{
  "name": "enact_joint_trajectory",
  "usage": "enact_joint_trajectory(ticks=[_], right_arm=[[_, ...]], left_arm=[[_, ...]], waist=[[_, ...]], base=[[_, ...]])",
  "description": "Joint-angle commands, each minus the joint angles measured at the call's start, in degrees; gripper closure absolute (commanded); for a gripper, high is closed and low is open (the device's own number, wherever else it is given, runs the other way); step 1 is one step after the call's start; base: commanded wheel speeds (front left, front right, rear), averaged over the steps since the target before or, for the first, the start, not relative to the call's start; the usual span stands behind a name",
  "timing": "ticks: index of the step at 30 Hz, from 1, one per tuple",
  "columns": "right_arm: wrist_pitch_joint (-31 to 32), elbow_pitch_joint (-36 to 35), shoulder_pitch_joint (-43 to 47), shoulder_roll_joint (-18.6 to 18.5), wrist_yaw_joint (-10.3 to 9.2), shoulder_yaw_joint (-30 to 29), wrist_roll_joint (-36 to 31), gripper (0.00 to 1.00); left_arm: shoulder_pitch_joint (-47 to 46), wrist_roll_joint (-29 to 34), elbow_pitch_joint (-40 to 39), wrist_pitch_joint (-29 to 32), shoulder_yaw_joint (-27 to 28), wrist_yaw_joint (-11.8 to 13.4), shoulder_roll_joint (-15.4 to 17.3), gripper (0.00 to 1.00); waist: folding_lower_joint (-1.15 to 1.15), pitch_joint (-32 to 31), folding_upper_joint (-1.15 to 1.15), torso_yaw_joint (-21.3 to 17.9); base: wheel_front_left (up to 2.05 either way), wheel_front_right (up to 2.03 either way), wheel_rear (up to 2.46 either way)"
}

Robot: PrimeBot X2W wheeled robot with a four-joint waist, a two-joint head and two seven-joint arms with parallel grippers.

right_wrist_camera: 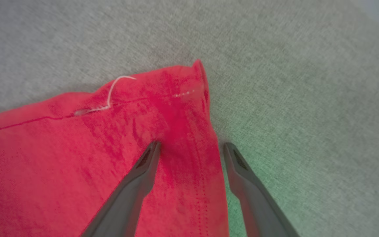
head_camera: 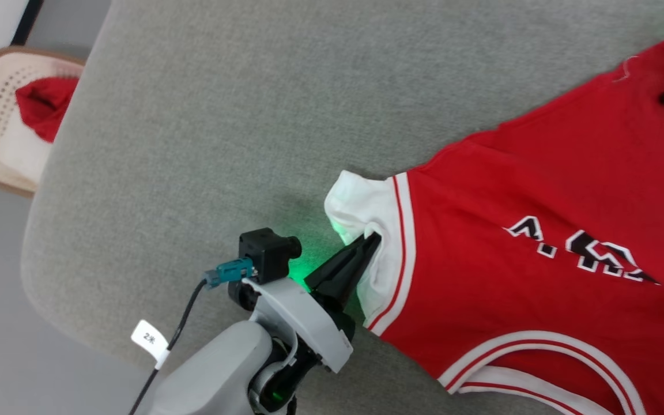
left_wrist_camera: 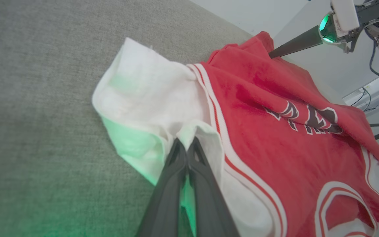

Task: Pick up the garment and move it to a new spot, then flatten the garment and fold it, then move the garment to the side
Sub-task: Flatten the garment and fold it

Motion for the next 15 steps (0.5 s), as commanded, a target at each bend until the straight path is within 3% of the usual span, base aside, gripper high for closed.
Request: enact_joint_trajectory(ticks=[1,10,11,12,15], right_arm=[[0.8,0.9,-0.5,0.4,-0.05,-0.1,-0.1,0.0],[11.4,9.1,-2.1,2.6,-0.05,1.0,-4.2,0.0],[12.6,9.7,-2.2,2.9,-0.05,0.8,-4.4,0.39],[13.8,10.3,-2.2,3.0,-0.05,0.4,-4.6,1.0],[14.5,10.8,-3.3,2.8,-0.05,-0.8,-6.7,1.0]], left_arm=[[-0.6,0.0,0.3,-0.3,-0.2,-0.2,-0.2,1.0],[-1.4,-1.3,3.2,-1.3,-1.1,-0.7,-1.2,1.0],[-1.4,-1.4,3.4,-1.4,-1.2,-0.7,-1.2,1.0],[-1.4,-1.6,3.6,-1.5,-1.3,-0.7,-1.3,1.0],[-1.6,-1.9,4.1,-1.7,-1.4,-0.8,-1.2,1.0]], waist=[[0.0,2.0,0.0,2.0],[0.0,2.3,0.0,3.4],[0.0,2.3,0.0,3.4],[0.0,2.3,0.0,3.4],[0.0,2.2,0.0,3.3]], base=[[0.0,0.0,0.0],[0.0,0.0,0.0],[0.0,0.0,0.0],[0.0,0.0,0.0],[0.0,0.0,0.0]])
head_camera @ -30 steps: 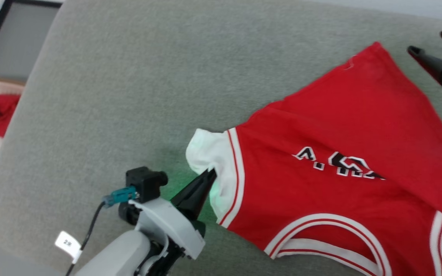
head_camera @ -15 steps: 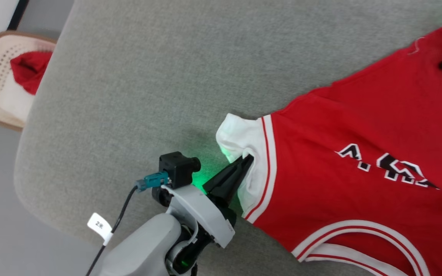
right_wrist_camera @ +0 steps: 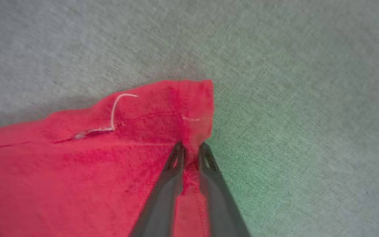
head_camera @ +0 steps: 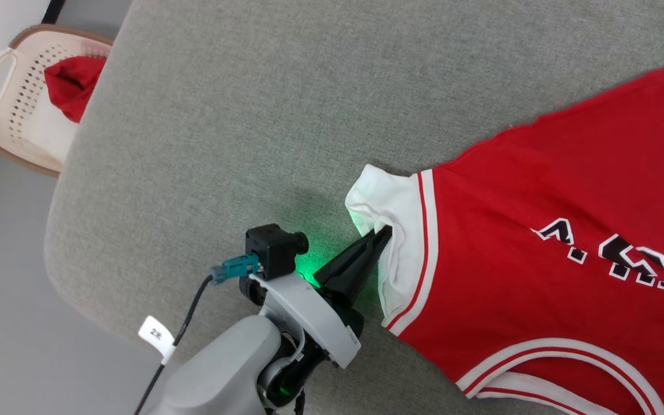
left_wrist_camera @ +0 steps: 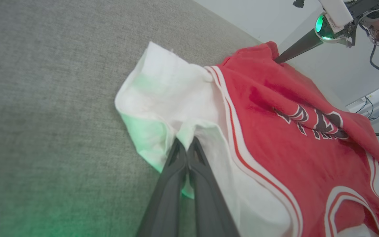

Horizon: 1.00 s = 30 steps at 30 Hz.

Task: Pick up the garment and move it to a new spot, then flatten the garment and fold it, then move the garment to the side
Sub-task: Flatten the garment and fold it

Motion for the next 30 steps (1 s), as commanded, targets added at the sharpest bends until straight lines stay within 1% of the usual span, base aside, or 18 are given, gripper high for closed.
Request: enact_joint_trajectory(ticks=[1,7,12,15,19,21,24,30], right_arm=[[1.0,2.4,3.5,0.1,-0.07,0.5,-0.7,1.0],[-1.4,2.5,3.2,1.5,-0.07,-3.3,-3.4,1.0],[-3.9,1.3,3.8,2.2,-0.07,-5.7,-4.3,1.0],[-5.5,-0.6,4.8,2.6,-0.07,-6.4,-3.5,1.0],[-7.2,-3.5,6.4,2.6,-0.07,-7.2,-1.6,1.0],[-8.1,-4.8,7.1,2.9,-0.07,-7.4,-0.8,1.0],[-9.3,-6.3,8.0,3.5,-0.07,-8.1,0.7,1.0],[-12.8,-8.4,8.3,5.7,-0.07,-9.7,2.9,1.0]], left_arm=[[0.2,-0.4,1.2,0.1,-0.2,0.2,0.5,1.0],[0.1,-0.7,1.7,-0.3,-0.2,0.2,1.1,1.0],[0.0,-0.9,1.7,-0.3,0.2,0.2,2.0,1.0],[-0.3,-1.1,1.5,-0.1,0.4,0.2,3.2,1.0],[-1.1,-2.3,0.4,1.9,1.5,0.5,5.6,1.0],[-1.7,-3.3,-0.8,4.1,2.0,0.6,7.3,1.0],[-3.7,-4.4,-2.7,9.1,2.5,1.4,10.7,1.0],[-10.2,-6.5,-6.2,21.9,3.5,3.7,17.8,1.0]], waist=[[0.0,-0.1,0.0,-0.1],[0.0,-1.0,0.0,-1.0],[0.0,-2.2,0.0,-2.7],[0.0,-3.2,0.0,-4.0],[0.0,-5.0,0.0,-6.2],[0.0,-6.1,0.0,-7.6],[0.0,-8.1,0.0,-9.5],[0.0,-12.1,0.0,-13.1]], base=[[0.0,0.0,0.0],[0.0,0.0,0.0],[0.0,0.0,0.0],[0.0,0.0,0.0],[0.0,0.0,0.0],[0.0,0.0,0.0],[0.0,0.0,0.0],[0.0,0.0,0.0]])
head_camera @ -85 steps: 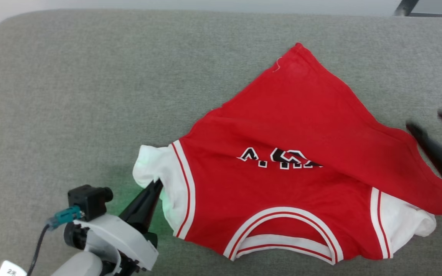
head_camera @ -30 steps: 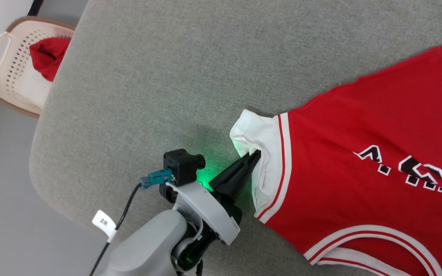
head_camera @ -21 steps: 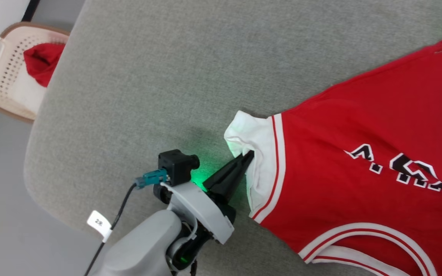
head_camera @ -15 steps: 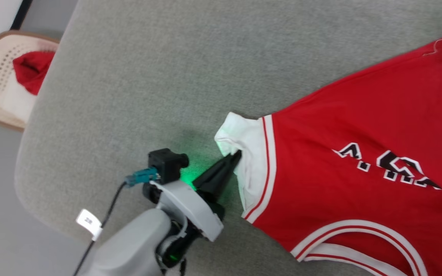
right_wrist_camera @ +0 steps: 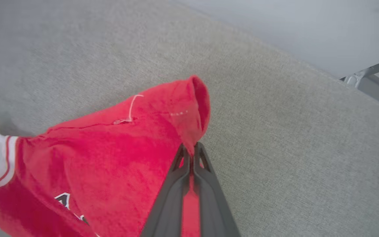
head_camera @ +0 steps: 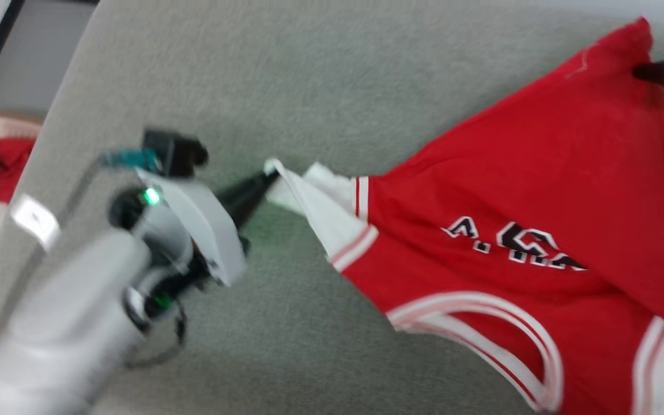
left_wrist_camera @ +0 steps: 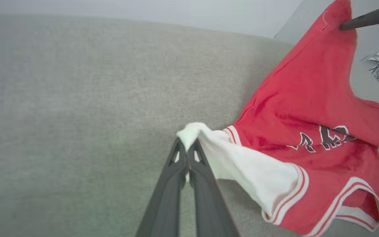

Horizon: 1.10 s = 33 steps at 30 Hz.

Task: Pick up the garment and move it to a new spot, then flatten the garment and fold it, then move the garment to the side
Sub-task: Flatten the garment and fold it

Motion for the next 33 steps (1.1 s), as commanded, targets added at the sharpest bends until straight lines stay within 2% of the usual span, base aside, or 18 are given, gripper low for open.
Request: enact_joint_trajectory(ticks=[1,3,7,13,22,27,33], right_arm=[[-1.1,-0.4,0.3,0.5,-0.07,-0.5,0.4,1.0],[-3.3,-0.9,-0.4,1.3,-0.07,-0.9,0.1,1.0],[-8.5,-1.0,-1.7,3.1,-0.07,-2.2,-1.0,1.0],[-16.8,0.2,-4.5,6.3,-0.07,-3.6,-3.8,1.0],[-30.7,4.3,-9.9,11.4,-0.07,-7.2,-8.4,1.0],[-34.6,5.7,-12.1,13.0,-0.07,-7.3,-8.2,1.0],[-38.0,6.9,-14.8,12.8,-0.07,-7.5,-9.3,1.0]], left_arm=[[-1.9,-0.6,-0.3,2.0,0.4,0.6,1.2,1.0],[-5.2,-0.1,-0.7,5.7,0.6,1.0,3.1,1.0],[-11.8,-0.5,-0.1,11.7,1.4,1.5,4.8,1.0],[-22.3,0.8,5.4,16.8,2.6,2.2,4.7,1.0],[-37.6,6.1,17.5,13.0,4.8,2.6,2.2,1.0],[-43.4,7.5,23.3,10.7,5.4,1.4,0.8,1.0],[-49.1,8.9,28.1,6.6,6.3,0.6,0.0,1.0]], waist=[[0.0,-3.8,0.0,-3.6],[0.0,-5.0,0.0,-4.7],[0.0,-7.3,0.0,-6.5],[0.0,-9.9,0.0,-9.4],[0.0,-12.2,0.0,-12.7],[0.0,-12.0,0.0,-13.9],[0.0,-9.0,0.0,-14.6]], base=[[0.0,0.0,0.0],[0.0,0.0,0.0],[0.0,0.0,0.0],[0.0,0.0,0.0],[0.0,0.0,0.0],[0.0,0.0,0.0],[0.0,0.0,0.0]])
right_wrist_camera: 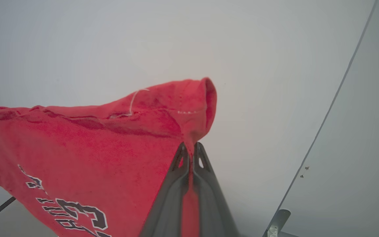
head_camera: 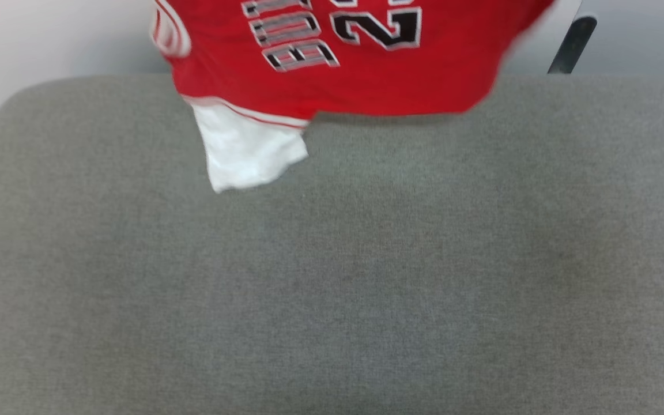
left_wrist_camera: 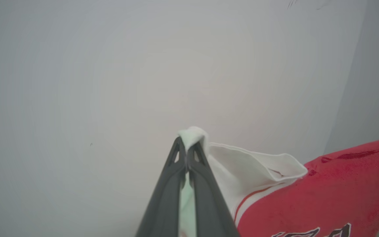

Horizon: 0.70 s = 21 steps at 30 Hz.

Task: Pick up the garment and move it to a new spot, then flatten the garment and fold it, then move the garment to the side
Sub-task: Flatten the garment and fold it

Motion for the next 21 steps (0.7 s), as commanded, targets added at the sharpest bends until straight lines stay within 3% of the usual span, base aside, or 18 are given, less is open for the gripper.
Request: enact_joint_trajectory(ticks=[1,11,21], right_arm=[[-1.1,0.3,-1.3,-0.1,-0.07,-0.3,-0.4,1.0],[-7.6,2.0,-6.9,0.5,-0.07,0.7,-3.3,1.0],[-29.7,12.7,-20.3,3.1,-0.07,-0.7,-15.7,1.0]], left_arm=[[-1.5,0.9,1.0,-1.2,0.0,-0.4,-0.1,1.0],[-9.0,2.2,6.9,-6.3,1.1,-0.8,-1.2,1.0],[-24.4,6.2,14.4,-16.7,1.0,1.8,-8.6,1.0]], waist=[[0.0,2.5,0.0,-0.4],[0.0,12.8,0.0,-2.0],[0.0,22.5,0.0,-2.8]], base=[[0.0,0.0,0.0],[0.0,0.0,0.0],[0.0,0.0,0.0]])
